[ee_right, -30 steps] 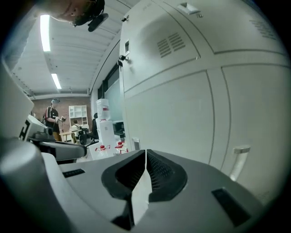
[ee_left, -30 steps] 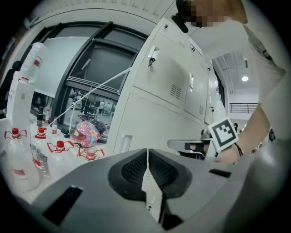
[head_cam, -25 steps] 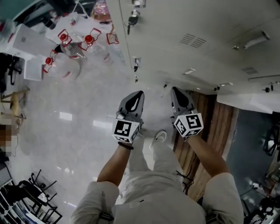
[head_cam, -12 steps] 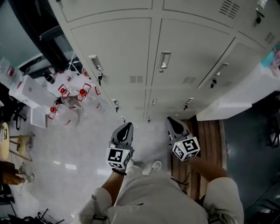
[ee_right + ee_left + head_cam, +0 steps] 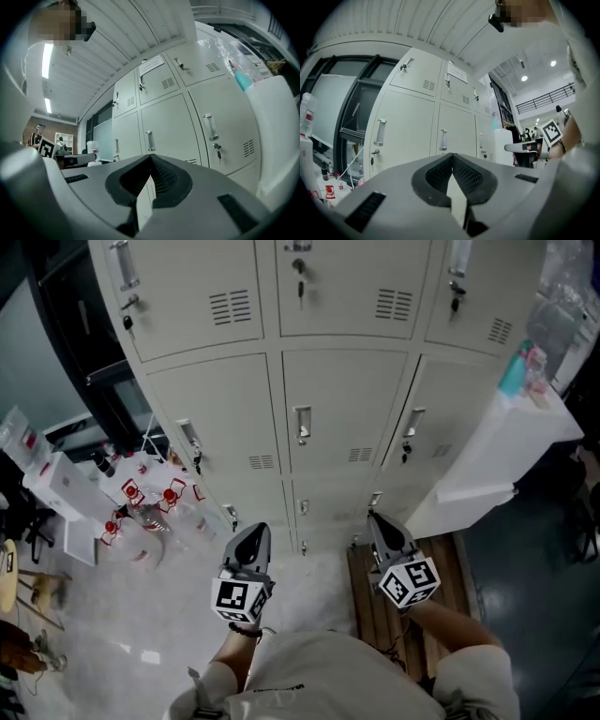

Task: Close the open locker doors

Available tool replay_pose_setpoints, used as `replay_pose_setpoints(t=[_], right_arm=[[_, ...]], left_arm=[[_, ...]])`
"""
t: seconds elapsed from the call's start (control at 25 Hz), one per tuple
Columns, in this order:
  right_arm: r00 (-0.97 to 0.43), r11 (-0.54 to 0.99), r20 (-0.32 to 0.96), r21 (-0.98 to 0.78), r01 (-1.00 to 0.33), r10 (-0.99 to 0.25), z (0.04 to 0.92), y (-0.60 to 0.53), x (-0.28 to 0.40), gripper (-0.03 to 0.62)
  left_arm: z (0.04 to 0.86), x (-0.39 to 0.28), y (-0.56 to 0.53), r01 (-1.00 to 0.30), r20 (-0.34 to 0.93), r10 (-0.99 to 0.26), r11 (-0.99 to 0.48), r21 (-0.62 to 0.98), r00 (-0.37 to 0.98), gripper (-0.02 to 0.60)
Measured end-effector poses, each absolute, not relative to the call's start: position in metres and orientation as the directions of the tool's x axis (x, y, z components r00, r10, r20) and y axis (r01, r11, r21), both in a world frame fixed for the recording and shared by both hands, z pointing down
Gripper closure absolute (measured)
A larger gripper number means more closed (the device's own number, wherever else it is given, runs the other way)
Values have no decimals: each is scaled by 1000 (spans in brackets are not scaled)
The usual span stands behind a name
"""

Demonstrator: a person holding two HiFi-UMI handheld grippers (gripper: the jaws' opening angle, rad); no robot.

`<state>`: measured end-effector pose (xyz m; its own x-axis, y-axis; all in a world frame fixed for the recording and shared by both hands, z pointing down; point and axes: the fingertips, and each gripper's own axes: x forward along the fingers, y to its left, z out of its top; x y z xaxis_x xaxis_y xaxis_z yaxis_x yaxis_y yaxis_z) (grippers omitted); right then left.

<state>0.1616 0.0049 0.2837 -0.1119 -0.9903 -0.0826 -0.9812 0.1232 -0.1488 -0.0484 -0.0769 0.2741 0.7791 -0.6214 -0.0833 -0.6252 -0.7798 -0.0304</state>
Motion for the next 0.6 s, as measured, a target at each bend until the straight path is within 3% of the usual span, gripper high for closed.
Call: replay_pose_setpoints(t=[0.28,0.6], right_arm=[[-93,112,-134,-142,-984,-987,264,29,181,585],[-103,122,-140,-133,-984,-985,263,42,183,585]], left_arm=[[247,-33,-59,-627,-154,-615,-777,-46,773,577],[248,-37,-49,-643,-134,-632,-762,-73,763,577]])
